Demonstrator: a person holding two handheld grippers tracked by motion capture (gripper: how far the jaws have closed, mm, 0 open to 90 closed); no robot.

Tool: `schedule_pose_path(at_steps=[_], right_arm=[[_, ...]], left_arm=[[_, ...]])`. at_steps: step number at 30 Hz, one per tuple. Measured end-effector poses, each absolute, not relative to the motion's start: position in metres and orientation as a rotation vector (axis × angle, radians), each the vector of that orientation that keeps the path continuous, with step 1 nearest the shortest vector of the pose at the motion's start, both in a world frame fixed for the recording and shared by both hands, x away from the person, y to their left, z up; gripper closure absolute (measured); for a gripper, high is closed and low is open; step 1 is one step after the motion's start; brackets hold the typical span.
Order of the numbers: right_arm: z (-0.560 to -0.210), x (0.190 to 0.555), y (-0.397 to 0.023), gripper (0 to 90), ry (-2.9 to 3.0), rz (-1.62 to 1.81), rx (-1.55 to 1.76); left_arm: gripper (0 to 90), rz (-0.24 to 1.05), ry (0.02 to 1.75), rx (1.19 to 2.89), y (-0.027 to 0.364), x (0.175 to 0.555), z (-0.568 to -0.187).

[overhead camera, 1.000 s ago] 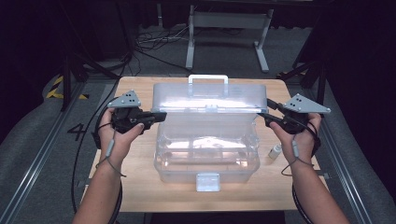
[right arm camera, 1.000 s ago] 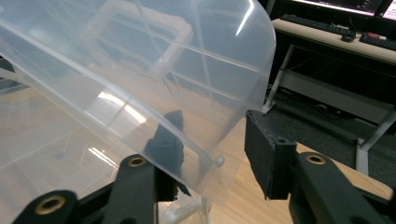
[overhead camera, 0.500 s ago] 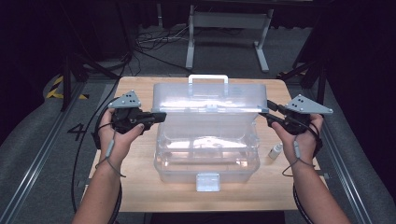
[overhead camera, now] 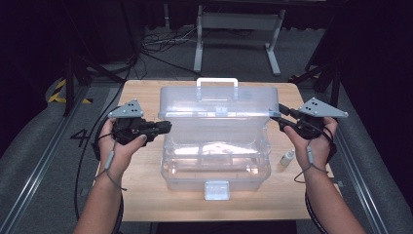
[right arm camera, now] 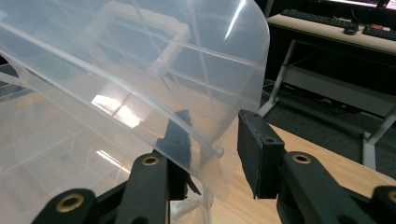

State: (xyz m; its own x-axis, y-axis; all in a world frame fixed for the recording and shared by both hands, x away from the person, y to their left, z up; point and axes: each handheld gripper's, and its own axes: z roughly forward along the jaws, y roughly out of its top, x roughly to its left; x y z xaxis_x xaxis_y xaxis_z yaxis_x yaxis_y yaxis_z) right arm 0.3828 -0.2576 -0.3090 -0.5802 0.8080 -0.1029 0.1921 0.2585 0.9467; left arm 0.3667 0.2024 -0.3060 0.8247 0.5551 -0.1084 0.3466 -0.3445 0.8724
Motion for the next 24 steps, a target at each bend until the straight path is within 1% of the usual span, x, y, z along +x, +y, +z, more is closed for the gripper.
schedule_pose_path(at_steps=[12,15,24], right_arm=[[-0.308,0.388,-0.258,64.5,1.925,1.362,0.893],[-0.307,0.388,-0.258,62.7,1.916,1.366,0.888],[-0.303,0.392,-0.255,61.6,1.909,1.346,0.879]], left_arm=[[83.2,0.249,0.738,1.960,0.218,0.360,-0.313],[82.8,0.250,0.744,1.968,0.221,0.360,-0.314],[81.3,0.235,0.767,1.961,0.225,0.359,-0.318]])
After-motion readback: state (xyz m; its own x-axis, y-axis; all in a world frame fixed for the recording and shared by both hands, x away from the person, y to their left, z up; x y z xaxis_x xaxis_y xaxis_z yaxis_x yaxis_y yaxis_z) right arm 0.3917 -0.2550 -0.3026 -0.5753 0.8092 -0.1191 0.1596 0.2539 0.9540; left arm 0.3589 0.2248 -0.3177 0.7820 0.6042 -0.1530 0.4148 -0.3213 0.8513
